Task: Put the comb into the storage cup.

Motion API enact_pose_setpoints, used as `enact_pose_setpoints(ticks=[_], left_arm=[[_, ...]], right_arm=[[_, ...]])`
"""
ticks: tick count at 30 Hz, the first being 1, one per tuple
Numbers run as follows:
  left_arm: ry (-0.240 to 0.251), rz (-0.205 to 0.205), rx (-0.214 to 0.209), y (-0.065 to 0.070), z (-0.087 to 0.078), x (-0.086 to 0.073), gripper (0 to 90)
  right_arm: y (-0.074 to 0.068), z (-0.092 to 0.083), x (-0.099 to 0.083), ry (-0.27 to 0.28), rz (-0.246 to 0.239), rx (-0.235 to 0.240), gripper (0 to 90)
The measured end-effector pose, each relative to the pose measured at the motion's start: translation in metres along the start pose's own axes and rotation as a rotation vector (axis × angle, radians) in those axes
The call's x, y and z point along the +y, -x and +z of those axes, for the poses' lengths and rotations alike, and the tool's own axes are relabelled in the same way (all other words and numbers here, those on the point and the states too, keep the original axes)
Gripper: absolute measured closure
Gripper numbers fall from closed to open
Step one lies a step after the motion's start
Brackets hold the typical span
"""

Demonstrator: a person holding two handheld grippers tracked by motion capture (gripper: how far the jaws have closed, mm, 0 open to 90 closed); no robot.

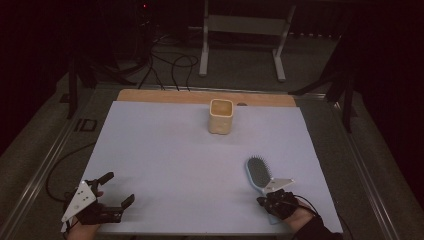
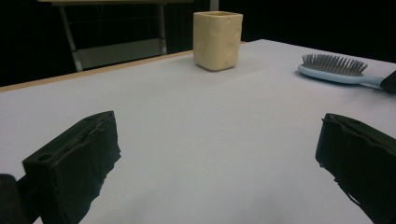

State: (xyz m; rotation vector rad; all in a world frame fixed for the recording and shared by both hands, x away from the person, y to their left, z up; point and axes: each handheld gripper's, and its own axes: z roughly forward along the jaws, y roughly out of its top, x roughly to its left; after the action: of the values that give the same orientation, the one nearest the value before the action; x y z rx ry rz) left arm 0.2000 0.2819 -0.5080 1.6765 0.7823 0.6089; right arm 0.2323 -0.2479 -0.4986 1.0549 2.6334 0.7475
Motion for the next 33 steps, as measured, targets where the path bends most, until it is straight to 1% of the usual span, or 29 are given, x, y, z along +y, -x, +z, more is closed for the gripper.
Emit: enact_pose_setpoints(ticks=[3,4,5,6,7,9,13,15,16,18,21,23,25,26,30,33], left_arm=[[-0.003,-0.001,0.002,0.000,0.000,0.000,0.0],[-0.002,-0.002,0.001,0.000,0.000,0.000,0.0],[-0.001,-0.002,0.003,0.000,0.000,0.000,0.0],[-0.001,-0.002,0.003,0.000,0.000,0.000,0.0],[-0.001,-0.003,0.003,0.000,0.001,0.000,0.0],[-0.003,-0.001,0.000,0.000,0.001,0.000,0.0],[-0.003,0.001,0.001,0.000,0.001,0.000,0.0],[-0.003,-0.001,0.002,0.000,0.001,0.000,0.0],[-0.002,-0.003,0.002,0.000,0.001,0.000,0.0],[-0.003,0.000,0.001,0.000,0.001,0.000,0.0],[-0.005,0.004,0.000,0.000,0.001,0.000,0.0],[-0.004,0.003,0.001,0.000,0.001,0.000,0.0],[-0.005,0.004,0.002,0.000,0.001,0.000,0.0],[-0.006,0.005,0.002,0.000,0.001,0.000,0.0],[-0.005,0.005,0.001,0.000,0.001,0.000,0.0],[-0.004,0.006,0.000,0.000,0.001,0.000,0.0]], right_arm=[[0.006,-0.003,-0.004,-0.005,0.017,-0.017,90.0],[0.009,-0.005,-0.005,-0.006,0.017,-0.023,90.0],[0.016,-0.007,-0.008,-0.010,0.026,-0.043,90.0],[0.019,-0.008,-0.009,-0.013,0.035,-0.051,90.0],[0.019,-0.008,-0.009,-0.013,0.035,-0.051,90.0],[0.026,-0.006,-0.012,-0.023,0.042,-0.067,90.0],[0.030,-0.007,-0.012,-0.025,0.049,-0.076,90.0],[0.029,-0.008,-0.011,-0.016,0.049,-0.075,90.0],[0.029,-0.010,-0.010,-0.014,0.043,-0.075,90.0],[0.029,-0.013,-0.009,0.000,0.047,-0.068,90.0],[0.028,-0.018,-0.006,0.011,0.035,-0.067,90.0],[0.028,-0.021,-0.005,0.024,0.040,-0.069,90.0],[0.029,-0.023,-0.004,0.026,0.038,-0.067,90.0],[0.029,-0.026,-0.002,0.030,0.029,-0.072,90.0],[0.030,-0.031,0.000,0.040,0.034,-0.073,90.0],[0.032,-0.037,0.002,0.041,0.025,-0.075,90.0]])
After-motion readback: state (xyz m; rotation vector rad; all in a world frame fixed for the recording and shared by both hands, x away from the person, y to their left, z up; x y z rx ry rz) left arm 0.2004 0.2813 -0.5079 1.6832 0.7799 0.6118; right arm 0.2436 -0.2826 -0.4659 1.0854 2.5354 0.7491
